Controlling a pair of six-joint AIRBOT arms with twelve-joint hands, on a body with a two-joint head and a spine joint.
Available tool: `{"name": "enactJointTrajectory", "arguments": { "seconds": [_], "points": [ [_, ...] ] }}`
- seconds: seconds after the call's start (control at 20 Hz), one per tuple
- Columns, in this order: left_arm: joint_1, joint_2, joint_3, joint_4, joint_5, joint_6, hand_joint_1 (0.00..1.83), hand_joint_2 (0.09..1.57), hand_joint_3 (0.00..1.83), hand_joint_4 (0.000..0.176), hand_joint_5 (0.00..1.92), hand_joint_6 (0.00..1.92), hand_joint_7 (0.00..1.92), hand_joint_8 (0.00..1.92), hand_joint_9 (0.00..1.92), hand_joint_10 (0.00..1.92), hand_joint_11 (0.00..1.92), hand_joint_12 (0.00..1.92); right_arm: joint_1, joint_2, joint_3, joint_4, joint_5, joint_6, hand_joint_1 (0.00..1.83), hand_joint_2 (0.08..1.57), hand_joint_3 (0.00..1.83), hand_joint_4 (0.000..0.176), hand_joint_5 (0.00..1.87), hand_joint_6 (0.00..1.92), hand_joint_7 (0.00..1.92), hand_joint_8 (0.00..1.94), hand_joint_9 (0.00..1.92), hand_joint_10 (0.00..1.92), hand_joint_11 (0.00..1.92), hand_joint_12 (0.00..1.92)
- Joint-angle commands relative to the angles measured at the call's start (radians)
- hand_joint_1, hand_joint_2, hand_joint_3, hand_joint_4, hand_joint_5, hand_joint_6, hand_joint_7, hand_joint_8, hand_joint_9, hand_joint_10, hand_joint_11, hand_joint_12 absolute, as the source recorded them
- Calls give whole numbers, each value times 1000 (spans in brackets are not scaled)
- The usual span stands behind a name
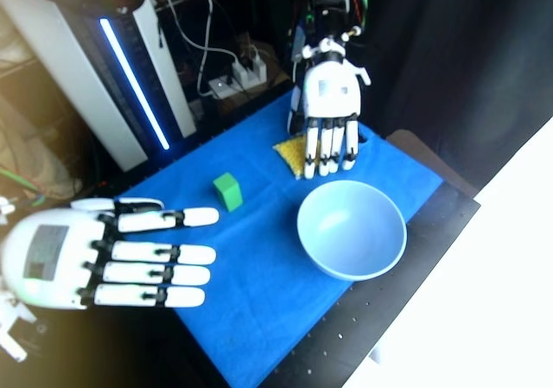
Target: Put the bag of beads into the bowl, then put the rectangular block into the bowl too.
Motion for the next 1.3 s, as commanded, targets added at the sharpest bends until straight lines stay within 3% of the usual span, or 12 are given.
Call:
{"name": "enactJointTrajectory", "arguments": {
  "seconds": [0.0,0.05,0.4,0.55,0.6,0.7,0.75,0.85,0.95,1.05,1.15,1.25],
  "points": [
    [-2,-8,2,-5,-26,7,1073,955,2,0,915,7,847,474,580,1256,267,1553,15,-1,4,38,115,2,619,981,14,170,0,0,29,8,0,0,14,6],
    [-2,3,-1,-26,-58,7,1190,1181,8,0,765,1161,891,1264,751,1385,571,1631,14,-1,4,38,115,2,591,989,12,176,0,0,13,1,0,0,14,6],
    [-124,133,-76,12,-172,3,1216,1178,0,0,787,1139,925,1271,872,1265,801,1526,14,-11,14,33,114,2,617,1008,8,176,0,0,0,0,0,0,21,10],
    [-232,146,-68,64,-192,-3,1243,1111,0,0,926,969,1041,1050,953,1038,799,1315,14,-20,23,33,110,2,625,1017,7,176,0,0,5,2,0,0,39,18],
    [-271,133,-54,76,-192,-3,1184,1097,0,0,1000,918,903,1371,1008,1568,979,1826,14,-22,26,33,110,2,640,1019,5,176,0,0,0,0,0,0,14,8],
    [-346,75,7,67,-182,0,1177,1082,0,0,1038,884,970,1174,1056,1416,1014,1682,14,-31,35,34,110,2,666,1023,6,176,0,0,0,0,0,0,10,6],
    [-367,28,49,16,-182,28,1262,1050,0,0,1025,831,1215,742,1150,1044,1040,1413,15,-35,40,33,110,2,658,1007,0,176,0,0,0,0,0,0,4,4],
    [-406,-70,145,-30,-161,38,1269,1053,0,0,976,930,1251,640,1123,847,899,1341,15,-37,45,26,108,2,648,1006,0,169,0,0,0,0,0,0,1,2],
    [-425,-129,208,-48,-140,38,1245,1084,4,0,923,1058,1156,759,1053,780,831,1320,16,-43,53,21,107,2,639,1007,0,152,0,0,17,6,24,9,26,13],
    [-437,-214,290,-89,-127,38,1226,1119,0,0,895,1061,1039,1000,976,964,837,1471,26,-51,63,11,107,2,628,993,0,168,0,0,21,5,17,4,29,15],
    [-438,-298,378,-128,-108,38,1207,1144,4,0,866,1096,958,1139,862,1106,665,1637,35,-57,72,-1,107,2,651,1004,0,165,0,0,17,2,0,0,4,5],
    [-440,-325,407,-131,-86,38,1198,1165,0,0,809,1156,942,1151,810,1033,674,1555,43,-60,75,-7,107,2,676,1027,9,153,0,0,26,5,0,0,0,0]
  ]
}}
